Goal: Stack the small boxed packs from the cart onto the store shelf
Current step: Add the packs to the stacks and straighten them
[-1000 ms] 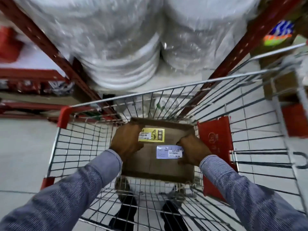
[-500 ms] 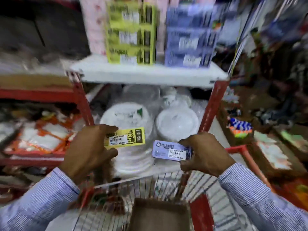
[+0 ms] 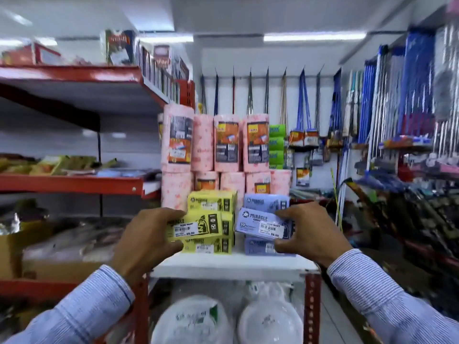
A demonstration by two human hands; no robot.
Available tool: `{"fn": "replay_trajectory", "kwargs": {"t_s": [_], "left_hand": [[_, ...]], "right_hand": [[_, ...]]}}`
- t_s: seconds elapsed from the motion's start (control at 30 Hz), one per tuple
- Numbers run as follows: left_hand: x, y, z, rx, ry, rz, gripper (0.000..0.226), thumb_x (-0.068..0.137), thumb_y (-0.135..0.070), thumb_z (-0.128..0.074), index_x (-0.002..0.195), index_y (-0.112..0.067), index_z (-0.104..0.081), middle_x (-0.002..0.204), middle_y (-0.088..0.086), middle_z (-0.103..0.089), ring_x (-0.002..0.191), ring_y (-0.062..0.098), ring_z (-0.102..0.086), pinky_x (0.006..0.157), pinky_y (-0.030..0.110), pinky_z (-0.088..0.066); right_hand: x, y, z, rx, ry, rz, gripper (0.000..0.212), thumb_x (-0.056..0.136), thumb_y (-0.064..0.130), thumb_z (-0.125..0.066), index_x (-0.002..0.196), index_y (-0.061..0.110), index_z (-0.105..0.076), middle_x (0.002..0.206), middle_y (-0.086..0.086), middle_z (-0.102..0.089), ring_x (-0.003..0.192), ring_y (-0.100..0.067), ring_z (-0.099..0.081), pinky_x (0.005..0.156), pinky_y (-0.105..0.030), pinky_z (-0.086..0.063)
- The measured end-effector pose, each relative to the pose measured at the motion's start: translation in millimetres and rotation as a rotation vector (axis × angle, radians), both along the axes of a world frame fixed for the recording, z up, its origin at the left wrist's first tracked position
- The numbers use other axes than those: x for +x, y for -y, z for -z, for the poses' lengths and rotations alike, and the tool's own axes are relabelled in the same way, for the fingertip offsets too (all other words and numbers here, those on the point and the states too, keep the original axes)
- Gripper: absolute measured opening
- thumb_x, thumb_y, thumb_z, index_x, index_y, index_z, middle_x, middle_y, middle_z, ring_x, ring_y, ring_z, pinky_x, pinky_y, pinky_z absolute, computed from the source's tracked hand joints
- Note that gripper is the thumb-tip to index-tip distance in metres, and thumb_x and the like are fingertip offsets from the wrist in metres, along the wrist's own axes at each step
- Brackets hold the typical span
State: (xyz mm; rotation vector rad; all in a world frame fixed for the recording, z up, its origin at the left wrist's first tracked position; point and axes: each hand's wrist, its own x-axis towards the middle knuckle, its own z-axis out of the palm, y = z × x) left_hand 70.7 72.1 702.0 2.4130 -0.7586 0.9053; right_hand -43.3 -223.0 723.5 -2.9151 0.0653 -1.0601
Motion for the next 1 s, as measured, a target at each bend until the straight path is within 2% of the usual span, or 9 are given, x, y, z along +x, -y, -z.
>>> {"fn": "replay_trajectory", "kwargs": {"t_s": [0.17,0.37,0.53,0.63,0.73,0.83,0.9,0.93,1.0], "left_hand": [[33,27,-29,-0.006,0.037,0.077,0.057,0.059,-0.014,-0.087,0.113,-0.018,-0.071,0.104,0.003,-0.078,0.089,0.018,-0.073,0.082,0.036,-0.06],[77,50,-32,0.086,0.014,0.099,0.055,0.07,-0.018,-0.083,0.121,-0.023,-0.065,0.116,0.001,-0.073,0.103,0.016,-0.067,0.09,0.036,-0.056],[94,63,-27,0.119,0.005,0.147,0.049,0.072,-0.016,-0.081,0.119,-0.023,-0.067,0.116,0.0,-0.073,0.101,0.015,-0.067,0.088,0.033,-0.056],[107,66,-22,0.117,0.006,0.152,0.052,0.074,-0.019,-0.081,0.123,-0.024,-0.064,0.12,-0.001,-0.071,0.105,0.016,-0.065,0.092,0.034,-0.054],[114,66,-19,0.095,0.002,0.173,0.05,0.074,-0.017,-0.081,0.121,-0.026,-0.065,0.117,-0.002,-0.072,0.101,0.015,-0.066,0.089,0.036,-0.056],[121,64,-14,0.076,0.009,0.21,0.05,0.076,-0.015,-0.079,0.122,-0.029,-0.064,0.118,-0.002,-0.072,0.099,0.015,-0.066,0.087,0.037,-0.057],[122,61,-9,0.057,0.026,0.233,0.046,0.083,-0.013,-0.074,0.125,-0.027,-0.062,0.124,-0.001,-0.069,0.105,0.016,-0.065,0.091,0.037,-0.055],[122,60,-5,0.043,0.046,0.241,0.045,0.086,-0.012,-0.071,0.127,-0.025,-0.061,0.127,0.0,-0.067,0.109,0.017,-0.064,0.094,0.037,-0.054],[123,58,2,0.023,0.091,0.256,0.044,0.09,-0.01,-0.066,0.131,-0.022,-0.058,0.132,0.004,-0.063,0.116,0.018,-0.06,0.099,0.037,-0.051]], "right_hand": [[40,21,-21,-0.065,0.041,0.075,0.056,0.058,0.044,-0.082,0.108,0.021,-0.072,0.094,-0.001,-0.075,0.086,-0.021,-0.066,0.078,-0.035,-0.056],[78,39,-20,-0.138,-0.041,0.128,0.044,0.063,0.035,-0.083,0.101,0.018,-0.07,0.098,-0.004,-0.072,0.091,-0.024,-0.063,0.082,-0.039,-0.055],[97,50,-13,-0.113,-0.056,0.138,0.037,0.066,0.031,-0.084,0.097,0.014,-0.071,0.093,-0.005,-0.072,0.087,-0.025,-0.065,0.076,-0.04,-0.058],[101,54,-9,-0.06,-0.059,0.138,0.039,0.069,0.029,-0.082,0.102,0.012,-0.07,0.099,-0.005,-0.073,0.093,-0.025,-0.065,0.08,-0.041,-0.057],[98,47,-3,-0.023,0.001,0.115,0.034,0.076,0.025,-0.077,0.106,0.014,-0.067,0.111,-0.005,-0.07,0.104,-0.025,-0.062,0.086,-0.039,-0.054],[103,15,16,-0.058,0.193,-0.011,0.045,0.09,0.022,-0.063,0.134,0.016,-0.053,0.141,-0.004,-0.053,0.13,-0.02,-0.047,0.11,-0.035,-0.037],[118,-11,35,-0.205,0.243,-0.061,0.048,0.095,0.016,-0.047,0.142,0.015,-0.039,0.152,-0.006,-0.038,0.14,-0.018,-0.03,0.117,-0.039,-0.026],[127,-22,45,-0.248,0.242,-0.076,0.056,0.092,0.012,-0.043,0.146,0.015,-0.03,0.156,-0.007,-0.03,0.143,-0.021,-0.022,0.118,-0.041,-0.024],[148,-39,64,-0.272,0.242,-0.11,0.077,0.083,0.005,-0.05,0.152,0.014,-0.015,0.16,-0.009,-0.016,0.147,-0.025,-0.009,0.121,-0.043,-0.014]]}}
